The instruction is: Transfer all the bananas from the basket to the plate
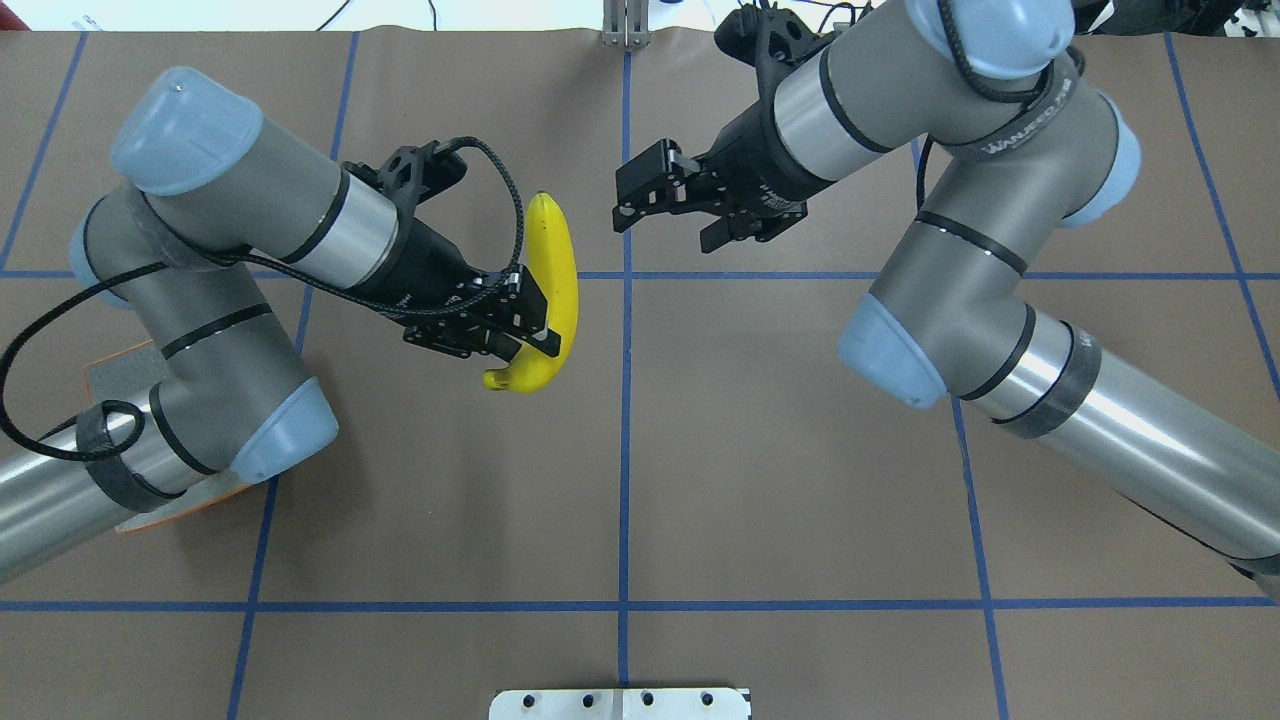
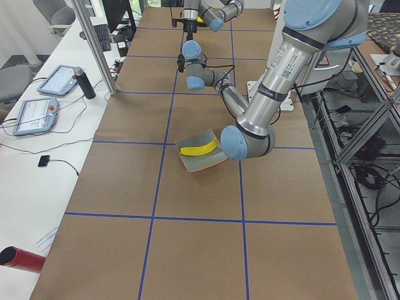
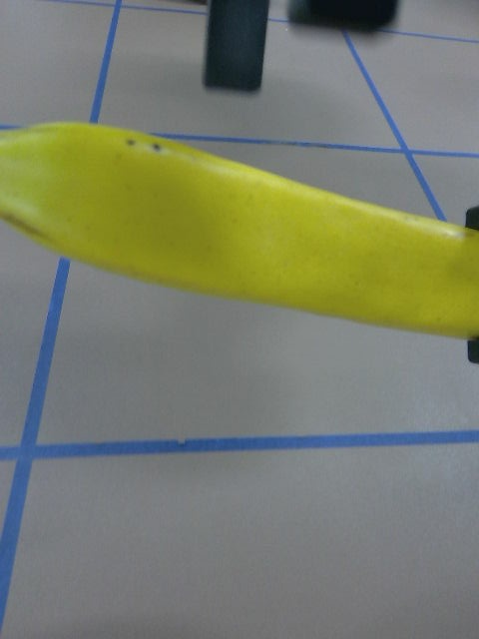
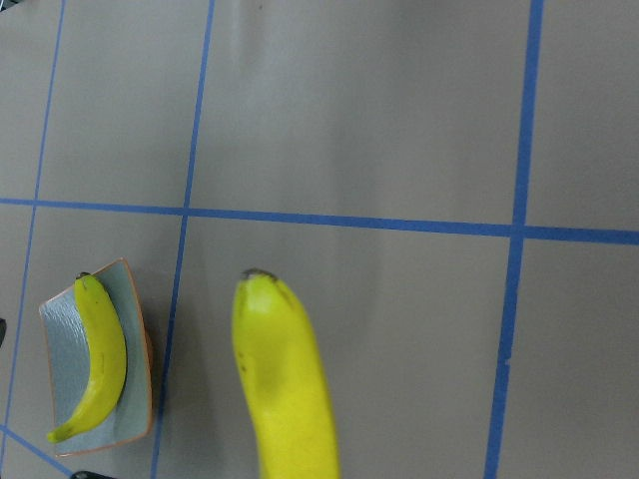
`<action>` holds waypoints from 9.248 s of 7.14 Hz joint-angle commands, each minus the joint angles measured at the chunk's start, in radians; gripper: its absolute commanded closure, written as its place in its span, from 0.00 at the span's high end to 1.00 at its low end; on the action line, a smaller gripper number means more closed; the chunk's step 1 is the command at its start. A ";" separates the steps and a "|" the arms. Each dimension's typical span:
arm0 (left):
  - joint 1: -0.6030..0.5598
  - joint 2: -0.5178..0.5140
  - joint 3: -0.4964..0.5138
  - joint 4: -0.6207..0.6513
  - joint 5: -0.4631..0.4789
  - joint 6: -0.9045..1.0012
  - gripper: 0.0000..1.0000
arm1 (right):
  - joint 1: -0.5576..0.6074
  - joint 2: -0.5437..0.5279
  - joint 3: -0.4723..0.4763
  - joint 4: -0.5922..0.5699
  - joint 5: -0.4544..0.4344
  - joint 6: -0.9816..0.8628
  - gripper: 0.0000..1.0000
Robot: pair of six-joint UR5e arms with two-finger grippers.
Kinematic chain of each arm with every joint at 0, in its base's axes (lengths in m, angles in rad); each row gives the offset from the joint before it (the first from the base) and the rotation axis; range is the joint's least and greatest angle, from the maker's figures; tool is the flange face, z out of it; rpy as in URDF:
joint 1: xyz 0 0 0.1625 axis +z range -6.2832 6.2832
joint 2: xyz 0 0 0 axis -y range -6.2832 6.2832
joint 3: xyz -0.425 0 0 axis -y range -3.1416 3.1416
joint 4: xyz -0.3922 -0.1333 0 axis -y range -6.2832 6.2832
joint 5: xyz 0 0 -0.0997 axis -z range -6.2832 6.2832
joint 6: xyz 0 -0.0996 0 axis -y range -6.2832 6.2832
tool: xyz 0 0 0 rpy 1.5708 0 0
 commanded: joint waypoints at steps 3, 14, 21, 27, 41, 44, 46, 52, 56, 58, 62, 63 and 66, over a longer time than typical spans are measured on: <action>-0.155 0.279 -0.097 0.034 -0.026 -0.130 0.00 | 0.103 -0.088 0.013 -0.006 0.058 -0.007 0.99; -0.058 0.550 -0.196 0.188 0.136 -0.047 0.99 | 0.123 -0.140 -0.001 -0.007 0.050 -0.015 0.99; -0.209 0.499 -0.247 0.438 0.212 0.376 1.00 | 0.405 -0.365 -0.015 -0.265 0.066 -0.748 0.99; -0.164 0.353 -0.246 0.577 0.252 0.447 1.00 | 0.550 -0.594 -0.059 -0.551 -0.334 -1.519 0.99; -0.114 0.327 -0.233 0.570 0.290 0.444 1.00 | 0.375 -0.716 -0.138 -0.540 -0.471 -1.725 0.93; -0.108 0.327 -0.235 0.570 0.290 0.444 1.00 | 0.346 -0.728 -0.122 -0.543 -0.451 -1.722 0.90; -0.106 0.328 -0.233 0.570 0.290 0.444 1.00 | 0.329 -0.760 -0.096 -0.543 -0.448 -1.722 0.89; -0.075 0.327 -0.233 0.570 0.304 0.444 1.00 | 0.315 -0.794 -0.090 -0.540 -0.459 -1.721 0.76; -0.062 0.327 -0.233 0.568 0.304 0.444 1.00 | 0.313 -0.786 -0.096 -0.540 -0.462 -1.710 0.70; -0.061 0.325 -0.235 0.568 0.304 0.442 1.00 | 0.313 -0.786 -0.105 -0.540 -0.464 -1.711 0.69; -0.057 0.325 -0.233 0.568 0.304 0.442 1.00 | 0.313 -0.782 -0.110 -0.540 -0.467 -1.711 0.67; -0.052 0.325 -0.233 0.568 0.304 0.442 1.00 | 0.313 -0.779 -0.113 -0.540 -0.473 -1.710 0.67; -0.051 0.325 -0.233 0.568 0.304 0.444 1.00 | 0.313 -0.777 -0.118 -0.539 -0.474 -1.710 0.63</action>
